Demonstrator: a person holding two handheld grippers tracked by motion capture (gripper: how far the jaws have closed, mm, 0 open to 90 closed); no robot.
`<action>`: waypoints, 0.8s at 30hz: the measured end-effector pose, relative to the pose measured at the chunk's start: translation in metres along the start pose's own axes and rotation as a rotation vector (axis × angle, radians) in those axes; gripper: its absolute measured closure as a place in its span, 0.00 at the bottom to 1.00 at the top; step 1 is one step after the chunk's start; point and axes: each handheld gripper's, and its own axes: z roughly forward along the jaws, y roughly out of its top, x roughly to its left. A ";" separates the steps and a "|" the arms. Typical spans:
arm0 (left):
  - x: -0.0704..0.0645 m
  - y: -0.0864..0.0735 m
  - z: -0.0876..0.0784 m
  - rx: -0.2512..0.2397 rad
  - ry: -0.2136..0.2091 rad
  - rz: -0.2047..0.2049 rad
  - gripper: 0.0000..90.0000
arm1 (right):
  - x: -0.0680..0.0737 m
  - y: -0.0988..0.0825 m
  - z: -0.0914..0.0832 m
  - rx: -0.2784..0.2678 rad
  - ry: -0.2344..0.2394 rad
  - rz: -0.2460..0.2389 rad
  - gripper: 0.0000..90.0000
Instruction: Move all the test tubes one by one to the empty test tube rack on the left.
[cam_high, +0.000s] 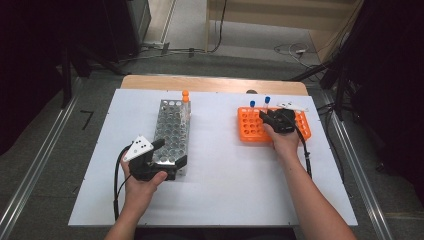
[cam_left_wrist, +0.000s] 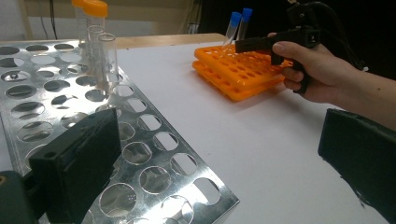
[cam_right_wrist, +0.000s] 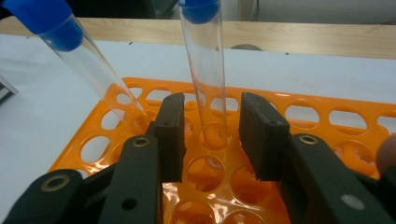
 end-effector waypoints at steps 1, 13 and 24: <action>0.000 0.000 0.000 0.001 0.001 -0.001 0.00 | 0.001 0.000 0.001 -0.002 -0.008 -0.002 0.68; 0.001 -0.001 0.002 0.005 -0.008 -0.006 0.00 | 0.009 0.005 0.006 0.017 -0.081 -0.031 0.84; -0.003 0.000 0.005 0.005 -0.018 0.001 0.00 | 0.008 0.017 -0.021 -0.084 -0.022 -0.044 0.84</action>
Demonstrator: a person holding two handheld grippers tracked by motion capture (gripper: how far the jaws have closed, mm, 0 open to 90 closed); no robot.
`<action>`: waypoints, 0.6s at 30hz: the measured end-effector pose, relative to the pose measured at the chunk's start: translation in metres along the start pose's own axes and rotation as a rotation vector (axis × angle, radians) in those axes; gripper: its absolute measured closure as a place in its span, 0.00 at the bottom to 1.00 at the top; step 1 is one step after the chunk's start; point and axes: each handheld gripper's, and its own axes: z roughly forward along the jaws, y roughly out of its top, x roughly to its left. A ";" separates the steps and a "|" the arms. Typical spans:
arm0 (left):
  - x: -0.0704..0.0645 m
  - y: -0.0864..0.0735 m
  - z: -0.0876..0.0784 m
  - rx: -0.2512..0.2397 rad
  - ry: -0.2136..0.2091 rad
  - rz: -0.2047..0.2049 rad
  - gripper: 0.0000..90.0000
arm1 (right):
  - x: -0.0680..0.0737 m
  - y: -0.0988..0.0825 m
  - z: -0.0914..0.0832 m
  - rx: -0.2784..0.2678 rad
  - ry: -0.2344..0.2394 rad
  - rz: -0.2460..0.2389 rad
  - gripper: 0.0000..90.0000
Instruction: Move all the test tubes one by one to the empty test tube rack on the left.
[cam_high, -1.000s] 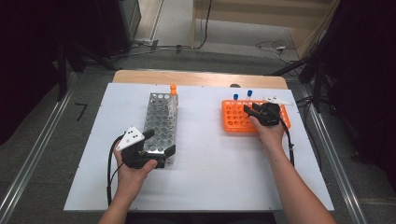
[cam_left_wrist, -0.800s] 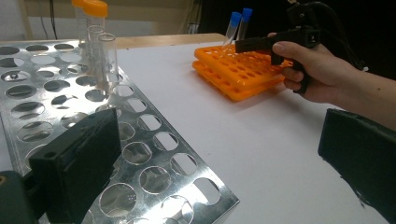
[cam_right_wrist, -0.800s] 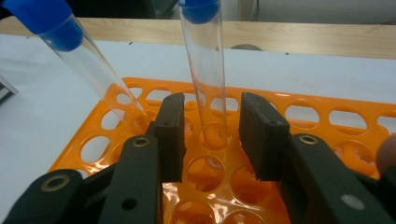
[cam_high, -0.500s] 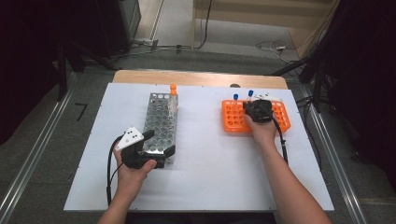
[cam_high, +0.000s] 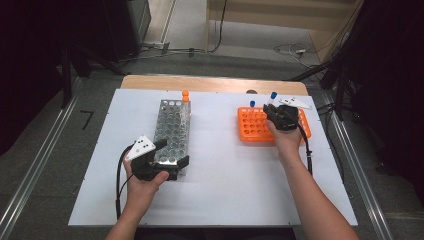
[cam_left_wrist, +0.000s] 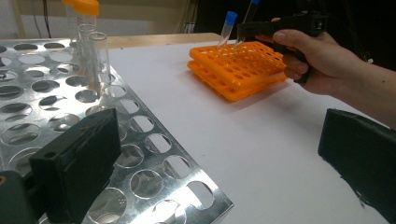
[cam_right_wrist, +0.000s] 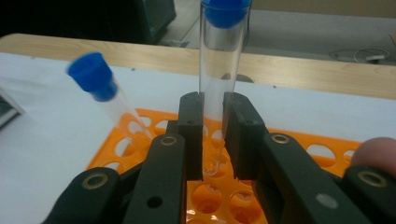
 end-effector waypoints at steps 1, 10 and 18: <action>0.000 0.000 0.000 0.000 -0.002 0.001 0.00 | 0.001 0.001 -0.004 -0.003 0.007 -0.004 0.84; -0.006 0.001 0.004 0.003 -0.012 0.014 0.00 | 0.007 0.001 -0.031 -0.018 0.081 -0.025 0.84; -0.011 0.000 0.008 0.007 -0.021 0.023 0.00 | 0.015 -0.008 -0.053 -0.020 0.135 -0.041 0.84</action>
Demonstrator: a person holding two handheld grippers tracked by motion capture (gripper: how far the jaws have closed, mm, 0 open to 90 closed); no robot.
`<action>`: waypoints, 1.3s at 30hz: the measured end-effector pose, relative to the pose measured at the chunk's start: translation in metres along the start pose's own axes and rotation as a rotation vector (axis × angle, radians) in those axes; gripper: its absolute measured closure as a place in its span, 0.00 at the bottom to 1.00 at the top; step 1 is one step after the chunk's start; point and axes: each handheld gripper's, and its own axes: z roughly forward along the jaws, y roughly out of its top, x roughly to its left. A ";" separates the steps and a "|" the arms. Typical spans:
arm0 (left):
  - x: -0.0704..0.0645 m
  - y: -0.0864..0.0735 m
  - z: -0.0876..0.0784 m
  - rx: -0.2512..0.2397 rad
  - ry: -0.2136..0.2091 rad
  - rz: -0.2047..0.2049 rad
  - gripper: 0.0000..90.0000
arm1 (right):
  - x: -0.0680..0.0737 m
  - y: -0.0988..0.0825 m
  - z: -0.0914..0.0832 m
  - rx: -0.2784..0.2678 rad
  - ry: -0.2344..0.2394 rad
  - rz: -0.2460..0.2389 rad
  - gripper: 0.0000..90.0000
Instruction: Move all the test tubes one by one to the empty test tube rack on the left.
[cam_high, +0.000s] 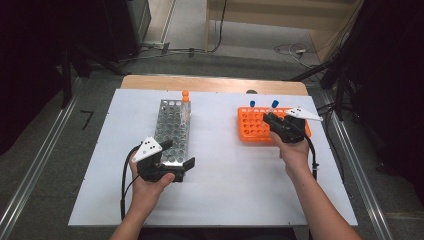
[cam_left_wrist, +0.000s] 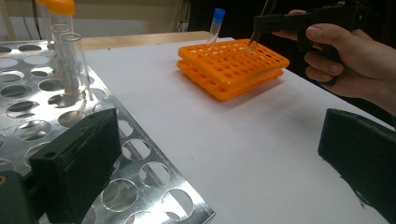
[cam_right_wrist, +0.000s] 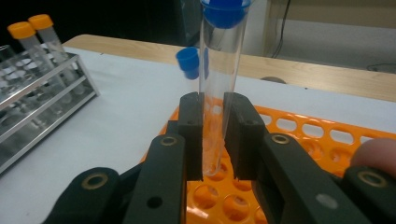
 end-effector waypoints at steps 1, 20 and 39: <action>0.000 0.000 0.000 0.002 -0.004 0.004 0.00 | 0.002 -0.001 -0.003 -0.001 0.010 -0.004 0.84; -0.018 0.002 0.015 0.007 -0.080 0.035 0.06 | 0.049 -0.036 -0.039 0.036 0.169 -0.079 0.84; -0.046 0.015 0.040 -0.013 -0.231 0.101 0.51 | 0.111 -0.059 -0.038 0.109 0.352 -0.211 0.84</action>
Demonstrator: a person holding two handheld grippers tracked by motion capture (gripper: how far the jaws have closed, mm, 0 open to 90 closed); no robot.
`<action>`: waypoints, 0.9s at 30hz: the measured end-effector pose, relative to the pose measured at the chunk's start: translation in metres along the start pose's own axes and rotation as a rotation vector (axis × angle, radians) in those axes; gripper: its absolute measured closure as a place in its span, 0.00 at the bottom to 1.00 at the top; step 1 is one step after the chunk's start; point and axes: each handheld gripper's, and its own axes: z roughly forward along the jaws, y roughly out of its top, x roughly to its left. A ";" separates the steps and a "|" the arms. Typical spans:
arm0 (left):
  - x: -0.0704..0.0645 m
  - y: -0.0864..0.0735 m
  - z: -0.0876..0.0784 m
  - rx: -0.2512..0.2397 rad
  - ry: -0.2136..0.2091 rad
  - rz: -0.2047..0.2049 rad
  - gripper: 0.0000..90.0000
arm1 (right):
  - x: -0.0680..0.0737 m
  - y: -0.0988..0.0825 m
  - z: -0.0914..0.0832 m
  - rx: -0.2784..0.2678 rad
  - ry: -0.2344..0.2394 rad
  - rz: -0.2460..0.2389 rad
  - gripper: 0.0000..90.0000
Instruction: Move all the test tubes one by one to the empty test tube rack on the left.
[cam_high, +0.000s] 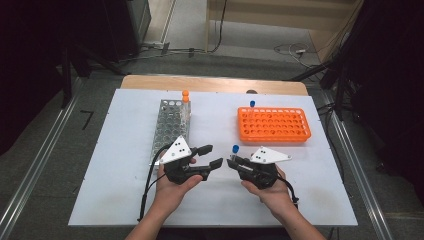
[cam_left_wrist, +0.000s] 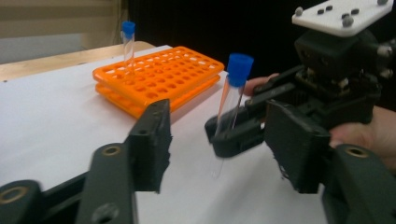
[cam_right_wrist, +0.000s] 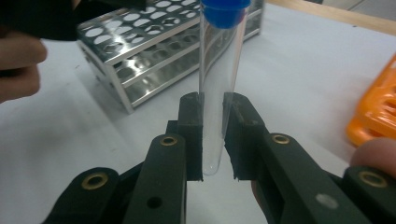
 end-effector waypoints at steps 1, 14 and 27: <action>-0.001 0.001 0.002 -0.002 -0.011 0.002 0.54 | 0.002 0.001 0.001 -0.001 0.008 -0.005 0.84; -0.010 0.006 0.031 0.069 -0.026 0.068 0.82 | 0.015 0.004 0.005 -0.006 0.058 -0.041 0.84; 0.007 0.022 0.026 0.026 0.023 0.040 0.85 | -0.009 0.002 -0.005 -0.028 0.065 0.001 0.65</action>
